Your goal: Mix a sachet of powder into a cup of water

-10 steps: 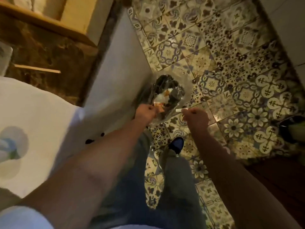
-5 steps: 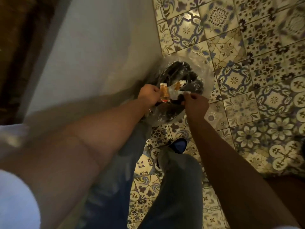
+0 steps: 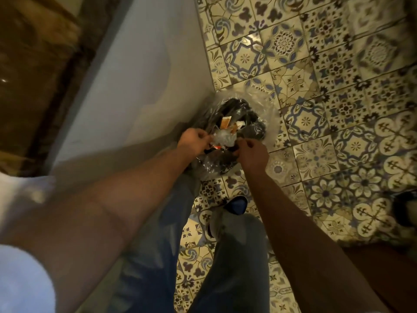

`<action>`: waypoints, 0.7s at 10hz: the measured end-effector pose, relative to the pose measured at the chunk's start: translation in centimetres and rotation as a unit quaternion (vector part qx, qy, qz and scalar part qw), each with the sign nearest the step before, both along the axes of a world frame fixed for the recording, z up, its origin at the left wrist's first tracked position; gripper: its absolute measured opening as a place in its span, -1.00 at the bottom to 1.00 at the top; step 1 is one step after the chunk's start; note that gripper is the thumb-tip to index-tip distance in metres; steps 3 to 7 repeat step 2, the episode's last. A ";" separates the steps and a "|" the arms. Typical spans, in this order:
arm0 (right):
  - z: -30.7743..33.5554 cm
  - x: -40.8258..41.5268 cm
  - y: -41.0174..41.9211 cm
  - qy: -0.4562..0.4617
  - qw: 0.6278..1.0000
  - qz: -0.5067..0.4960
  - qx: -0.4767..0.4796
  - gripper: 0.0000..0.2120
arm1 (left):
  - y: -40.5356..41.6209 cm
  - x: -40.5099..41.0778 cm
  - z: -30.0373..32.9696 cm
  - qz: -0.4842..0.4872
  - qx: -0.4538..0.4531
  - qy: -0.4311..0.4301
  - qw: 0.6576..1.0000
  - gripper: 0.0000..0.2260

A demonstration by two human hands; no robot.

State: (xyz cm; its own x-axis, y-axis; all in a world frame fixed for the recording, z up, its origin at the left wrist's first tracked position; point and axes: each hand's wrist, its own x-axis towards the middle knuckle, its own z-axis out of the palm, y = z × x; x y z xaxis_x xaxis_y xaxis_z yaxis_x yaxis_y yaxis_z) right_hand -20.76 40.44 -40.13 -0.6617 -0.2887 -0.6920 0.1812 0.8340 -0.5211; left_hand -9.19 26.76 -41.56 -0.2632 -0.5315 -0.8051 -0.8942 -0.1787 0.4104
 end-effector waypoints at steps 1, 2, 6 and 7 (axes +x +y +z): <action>4.1 0.0 0.9 0.025 0.999 0.034 -0.010 -0.70 | 0.9 0.4 4.1 -0.004 -0.024 0.021 0.999 -0.81; 9.2 0.0 1.2 0.074 0.994 0.084 -0.012 -0.70 | 1.6 0.1 8.2 -0.019 -0.059 0.033 0.998 -0.74; 9.2 0.0 1.2 0.074 0.994 0.084 -0.012 -0.70 | 1.6 0.1 8.2 -0.019 -0.059 0.033 0.998 -0.74; 9.2 0.0 1.2 0.074 0.994 0.084 -0.012 -0.70 | 1.6 0.1 8.2 -0.019 -0.059 0.033 0.998 -0.74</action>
